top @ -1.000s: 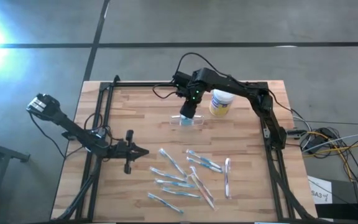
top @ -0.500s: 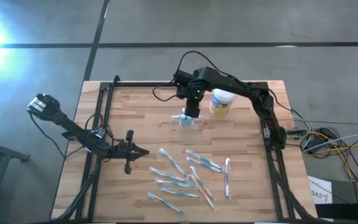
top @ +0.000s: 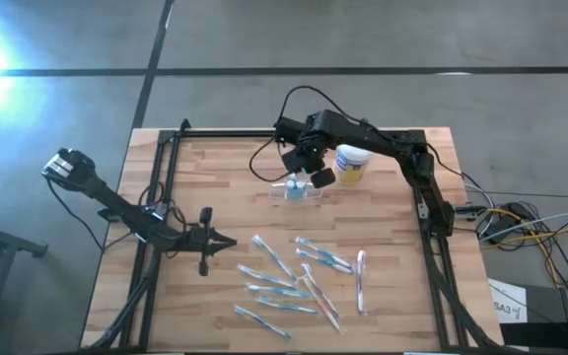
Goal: Pick & Place toothbrushing station
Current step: Put the blue mouthwash into the transparent organizer
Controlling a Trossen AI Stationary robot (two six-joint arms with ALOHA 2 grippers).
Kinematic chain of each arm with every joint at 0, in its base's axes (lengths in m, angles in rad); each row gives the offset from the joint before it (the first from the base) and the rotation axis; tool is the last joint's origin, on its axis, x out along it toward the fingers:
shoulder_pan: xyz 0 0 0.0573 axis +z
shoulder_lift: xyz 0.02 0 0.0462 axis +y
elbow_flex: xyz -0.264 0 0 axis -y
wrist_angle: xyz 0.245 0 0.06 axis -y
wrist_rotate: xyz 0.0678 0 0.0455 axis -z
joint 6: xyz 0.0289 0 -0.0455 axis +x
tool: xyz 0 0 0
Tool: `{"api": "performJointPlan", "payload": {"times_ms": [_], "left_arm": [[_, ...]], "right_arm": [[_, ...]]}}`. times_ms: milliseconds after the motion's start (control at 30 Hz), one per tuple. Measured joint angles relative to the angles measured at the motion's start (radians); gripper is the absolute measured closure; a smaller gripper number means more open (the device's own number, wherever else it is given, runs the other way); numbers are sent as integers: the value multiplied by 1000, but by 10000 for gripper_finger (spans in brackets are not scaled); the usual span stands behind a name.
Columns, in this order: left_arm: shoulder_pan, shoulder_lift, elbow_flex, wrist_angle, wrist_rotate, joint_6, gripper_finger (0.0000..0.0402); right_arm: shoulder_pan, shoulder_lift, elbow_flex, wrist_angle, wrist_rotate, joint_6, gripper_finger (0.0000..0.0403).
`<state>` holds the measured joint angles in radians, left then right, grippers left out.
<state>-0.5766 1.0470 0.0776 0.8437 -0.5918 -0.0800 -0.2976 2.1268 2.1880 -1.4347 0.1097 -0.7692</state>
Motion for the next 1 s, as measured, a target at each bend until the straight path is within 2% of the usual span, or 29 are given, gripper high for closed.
{"api": "performJointPlan", "payload": {"times_ms": [167,267,633,1000], "left_arm": [[0,0,0,-18,0,4,378],[0,0,0,-19,0,4,378],[0,0,0,-30,0,24,378],[0,0,0,-40,0,24,378]], "right_arm": [[25,-5,0,3,0,-208,317],[33,-5,0,3,-2,-281,317],[44,-3,-1,10,-1,-404,317],[43,-2,-34,2,24,-444,316]]}}
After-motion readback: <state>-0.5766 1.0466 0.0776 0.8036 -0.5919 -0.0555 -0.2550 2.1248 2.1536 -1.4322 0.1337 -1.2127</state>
